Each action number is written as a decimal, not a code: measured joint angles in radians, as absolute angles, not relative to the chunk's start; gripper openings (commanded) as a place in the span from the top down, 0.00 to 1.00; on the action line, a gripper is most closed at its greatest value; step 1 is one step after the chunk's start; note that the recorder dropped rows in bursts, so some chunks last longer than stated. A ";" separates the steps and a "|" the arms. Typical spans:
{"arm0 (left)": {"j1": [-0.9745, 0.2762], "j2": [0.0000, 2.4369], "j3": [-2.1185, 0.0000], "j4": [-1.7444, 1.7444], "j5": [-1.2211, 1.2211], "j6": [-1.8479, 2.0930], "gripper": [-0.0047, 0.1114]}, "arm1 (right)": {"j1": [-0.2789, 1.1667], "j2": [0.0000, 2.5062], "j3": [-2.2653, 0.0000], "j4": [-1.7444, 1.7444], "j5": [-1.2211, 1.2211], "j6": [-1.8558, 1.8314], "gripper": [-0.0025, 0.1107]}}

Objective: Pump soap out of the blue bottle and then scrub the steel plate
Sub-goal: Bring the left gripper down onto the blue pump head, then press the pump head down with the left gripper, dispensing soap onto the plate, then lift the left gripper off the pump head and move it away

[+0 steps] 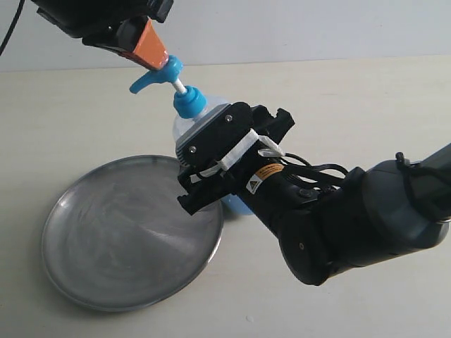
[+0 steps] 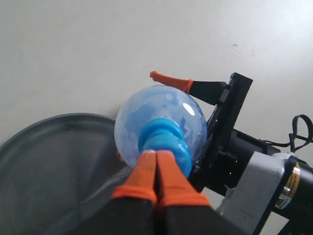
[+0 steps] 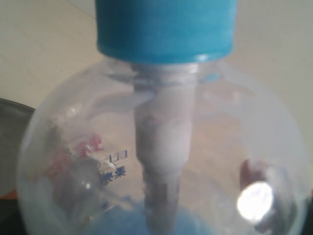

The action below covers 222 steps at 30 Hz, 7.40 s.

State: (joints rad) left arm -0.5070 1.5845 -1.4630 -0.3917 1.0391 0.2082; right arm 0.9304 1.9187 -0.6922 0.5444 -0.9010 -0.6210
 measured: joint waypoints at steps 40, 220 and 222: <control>-0.552 1.594 -1.476 -0.309 1.013 0.123 0.96 | 0.928 1.919 -0.692 0.562 -0.905 -0.613 0.98; -0.553 1.263 -1.186 -0.010 0.777 0.048 0.96 | 0.929 1.850 -0.684 0.841 -0.960 -0.533 0.98; -0.553 1.263 -1.157 0.000 0.773 0.048 0.96 | 0.929 1.832 -0.684 0.843 -0.960 -0.527 0.98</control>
State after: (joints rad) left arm -0.5529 1.2625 -1.1575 0.0000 0.7731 0.0481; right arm 0.9292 1.8321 -0.6838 0.8433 -0.9602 -0.5267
